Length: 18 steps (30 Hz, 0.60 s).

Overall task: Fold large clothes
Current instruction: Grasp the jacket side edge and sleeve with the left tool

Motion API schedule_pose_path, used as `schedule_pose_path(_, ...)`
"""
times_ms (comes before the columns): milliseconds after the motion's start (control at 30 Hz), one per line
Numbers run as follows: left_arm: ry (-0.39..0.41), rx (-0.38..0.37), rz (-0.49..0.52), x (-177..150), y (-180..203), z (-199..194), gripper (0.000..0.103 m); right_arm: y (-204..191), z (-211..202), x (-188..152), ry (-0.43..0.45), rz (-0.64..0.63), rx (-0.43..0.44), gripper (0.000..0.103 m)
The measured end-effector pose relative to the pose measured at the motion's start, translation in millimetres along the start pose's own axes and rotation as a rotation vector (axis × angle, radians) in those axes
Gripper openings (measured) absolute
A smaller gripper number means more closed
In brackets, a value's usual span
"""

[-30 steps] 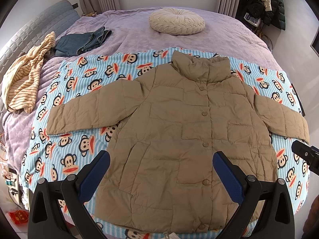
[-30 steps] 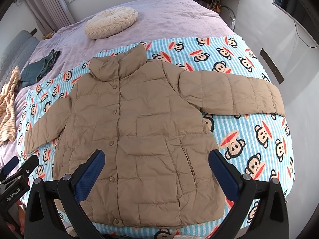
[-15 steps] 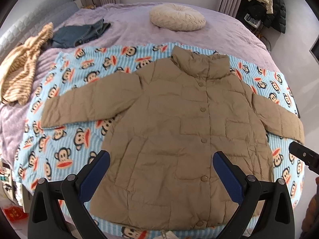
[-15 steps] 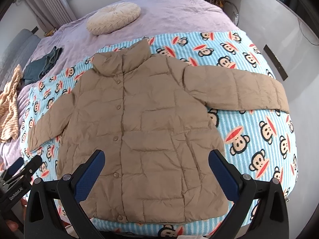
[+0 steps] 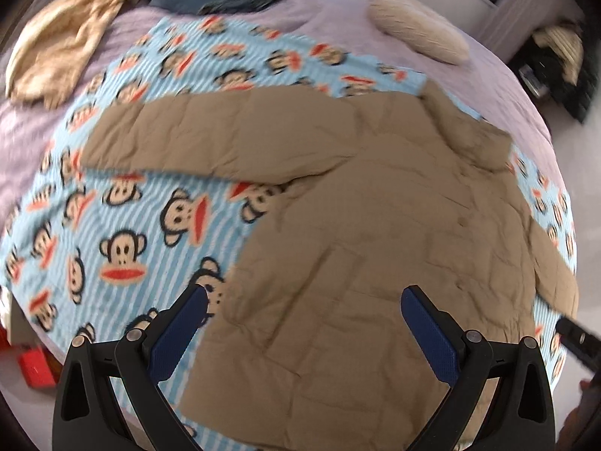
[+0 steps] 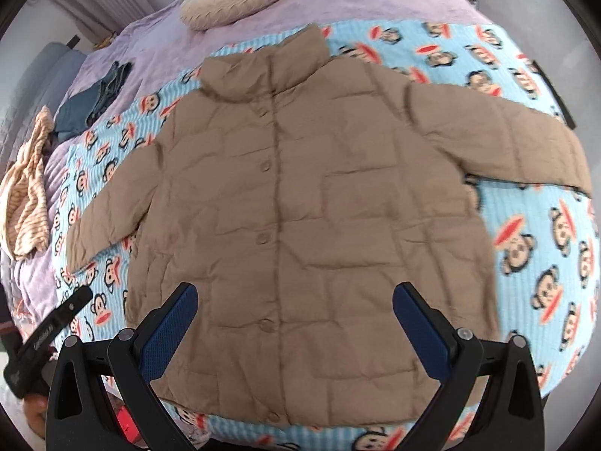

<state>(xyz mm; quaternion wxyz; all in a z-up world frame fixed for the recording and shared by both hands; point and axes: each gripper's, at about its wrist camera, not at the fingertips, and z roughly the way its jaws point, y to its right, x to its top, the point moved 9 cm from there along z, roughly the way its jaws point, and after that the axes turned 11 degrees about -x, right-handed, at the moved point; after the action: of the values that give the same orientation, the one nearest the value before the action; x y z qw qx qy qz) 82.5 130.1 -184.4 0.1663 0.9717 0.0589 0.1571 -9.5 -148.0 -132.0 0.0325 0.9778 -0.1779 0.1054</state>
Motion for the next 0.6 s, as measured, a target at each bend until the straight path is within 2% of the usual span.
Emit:
schedule_pose_path(200, 0.020, -0.052, -0.117, 26.5, -69.8, 40.6, 0.103, -34.5, 44.1, -6.2, -0.036, -0.043, 0.001, 0.103)
schedule_pose_path(433, 0.079, -0.218, -0.276, 73.7, -143.2, 100.3, 0.103, -94.2, 82.0, -8.4, -0.015, -0.090, 0.170, 0.103)
schedule_pose_path(533, 0.095, -0.233, -0.324, 89.0, -172.6, 121.9, 0.103, -122.8, 101.0, -12.9, -0.064, -0.137, 0.206, 0.103)
schedule_pose_path(600, 0.117, -0.241, -0.341, 99.0, -184.7, 127.7, 0.103, -138.5, 109.6, -10.6, -0.062, -0.155, 0.212, 0.103)
